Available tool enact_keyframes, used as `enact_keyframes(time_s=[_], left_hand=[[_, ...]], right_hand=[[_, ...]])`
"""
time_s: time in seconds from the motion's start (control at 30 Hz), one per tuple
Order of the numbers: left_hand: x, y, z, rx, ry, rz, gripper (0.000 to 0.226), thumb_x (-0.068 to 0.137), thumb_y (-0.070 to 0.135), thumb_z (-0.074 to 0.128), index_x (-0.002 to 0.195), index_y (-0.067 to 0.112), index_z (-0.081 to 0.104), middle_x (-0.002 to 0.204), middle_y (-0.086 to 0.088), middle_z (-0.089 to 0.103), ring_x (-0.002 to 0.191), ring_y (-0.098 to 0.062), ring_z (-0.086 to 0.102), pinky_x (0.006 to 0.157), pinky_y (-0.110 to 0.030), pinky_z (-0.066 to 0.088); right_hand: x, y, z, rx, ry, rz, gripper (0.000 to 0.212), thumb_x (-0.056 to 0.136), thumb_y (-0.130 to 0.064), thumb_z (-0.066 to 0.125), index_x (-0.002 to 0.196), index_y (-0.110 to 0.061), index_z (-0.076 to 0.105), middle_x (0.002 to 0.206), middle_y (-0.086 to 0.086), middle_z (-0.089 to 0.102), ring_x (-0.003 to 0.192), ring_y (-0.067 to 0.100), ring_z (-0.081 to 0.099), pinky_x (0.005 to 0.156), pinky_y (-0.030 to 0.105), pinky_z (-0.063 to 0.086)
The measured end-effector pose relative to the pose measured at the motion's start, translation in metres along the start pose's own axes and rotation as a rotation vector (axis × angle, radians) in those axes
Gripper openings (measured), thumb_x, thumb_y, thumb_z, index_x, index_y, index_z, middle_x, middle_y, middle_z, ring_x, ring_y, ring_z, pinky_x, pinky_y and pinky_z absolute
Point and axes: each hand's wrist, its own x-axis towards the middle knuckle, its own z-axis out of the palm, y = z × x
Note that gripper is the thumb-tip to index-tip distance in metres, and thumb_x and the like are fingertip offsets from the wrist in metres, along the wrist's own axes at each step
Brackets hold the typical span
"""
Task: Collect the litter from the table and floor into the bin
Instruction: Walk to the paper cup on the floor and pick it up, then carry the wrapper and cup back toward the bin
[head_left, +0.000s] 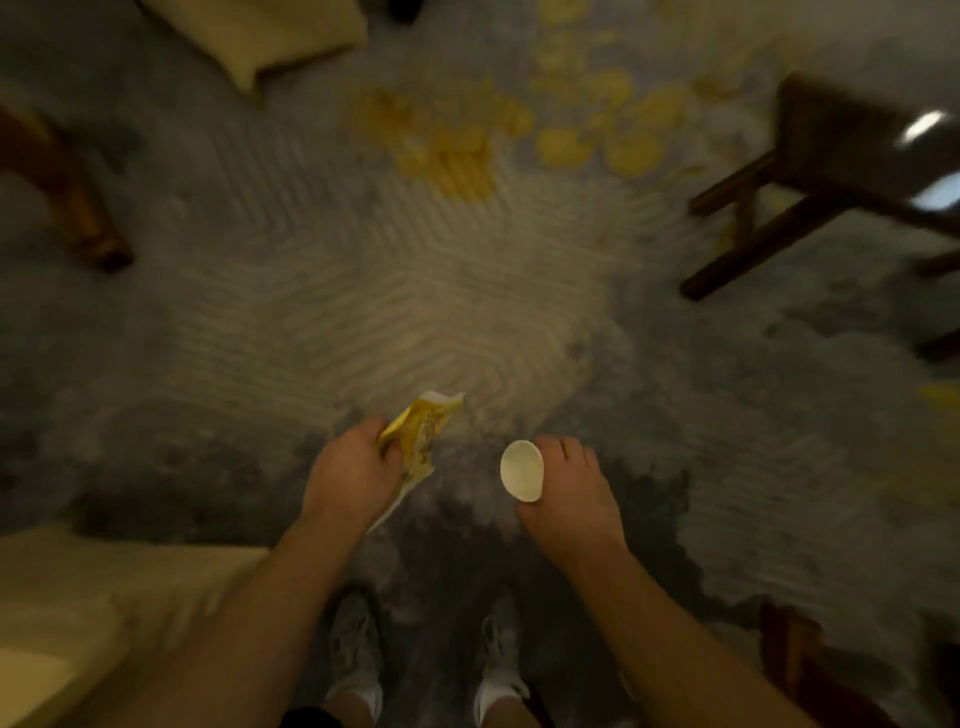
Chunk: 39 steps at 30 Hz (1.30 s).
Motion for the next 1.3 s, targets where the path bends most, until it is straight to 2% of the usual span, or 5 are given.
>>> enact_keyframes(time_s=[0.27,0.57,1.07,1.2,1.3], left_hand=[[-0.062,0.159,-0.131,-0.013,-0.021,0.416,0.012,0.086,0.030,0.059,0.082,0.019,0.062,0.080,-0.008,0.071,0.078,-0.034,0.066,0.062,-0.040,0.052],[-0.090,0.284,-0.190,0.094,-0.113,0.761,0.007,0.085,0.026,0.064,0.078,0.027,0.066,0.072,0.004,0.069,0.071,-0.021,0.065,0.057,-0.034,0.044],[-0.079,0.597,-0.087,0.300,-0.176,1.027,0.014,0.090,0.023,0.058,0.078,0.030,0.055,0.066,0.006,0.058,0.058,-0.009,0.054,0.046,-0.028,0.035],[-0.073,0.656,-0.046,0.292,-0.202,1.084,0.005,0.088,0.026,0.059,0.089,0.031,0.059,0.076,0.007,0.063,0.069,-0.016,0.059,0.059,-0.036,0.050],[-0.065,0.698,-0.013,0.344,-0.198,1.134,0.004,0.089,0.033,0.057,0.091,0.035,0.055,0.067,0.013,0.055,0.056,-0.005,0.049,0.045,-0.029,0.038]], right_hand=[[-0.101,-0.036,-0.207,0.070,0.437,0.029,0.066,0.073,-0.028,0.080,0.130,-0.018,0.048,0.125,0.005,0.051,0.116,0.025,0.046,0.090,0.038,0.047],[-0.186,0.006,-0.298,0.138,0.753,0.171,0.066,0.073,-0.039,0.082,0.129,-0.022,0.050,0.125,0.002,0.054,0.114,0.021,0.049,0.089,0.032,0.047],[-0.170,0.259,-0.388,0.231,0.838,0.504,0.073,0.073,-0.048,0.080,0.131,-0.033,0.039,0.126,-0.005,0.046,0.113,0.016,0.050,0.089,0.028,0.048],[-0.167,0.308,-0.412,0.236,0.826,0.550,0.071,0.073,-0.047,0.079,0.130,-0.033,0.039,0.126,-0.004,0.048,0.113,0.017,0.050,0.087,0.029,0.049],[-0.161,0.343,-0.430,0.237,0.832,0.595,0.068,0.072,-0.045,0.078,0.127,-0.033,0.040,0.123,-0.005,0.049,0.112,0.017,0.050,0.084,0.030,0.051]])
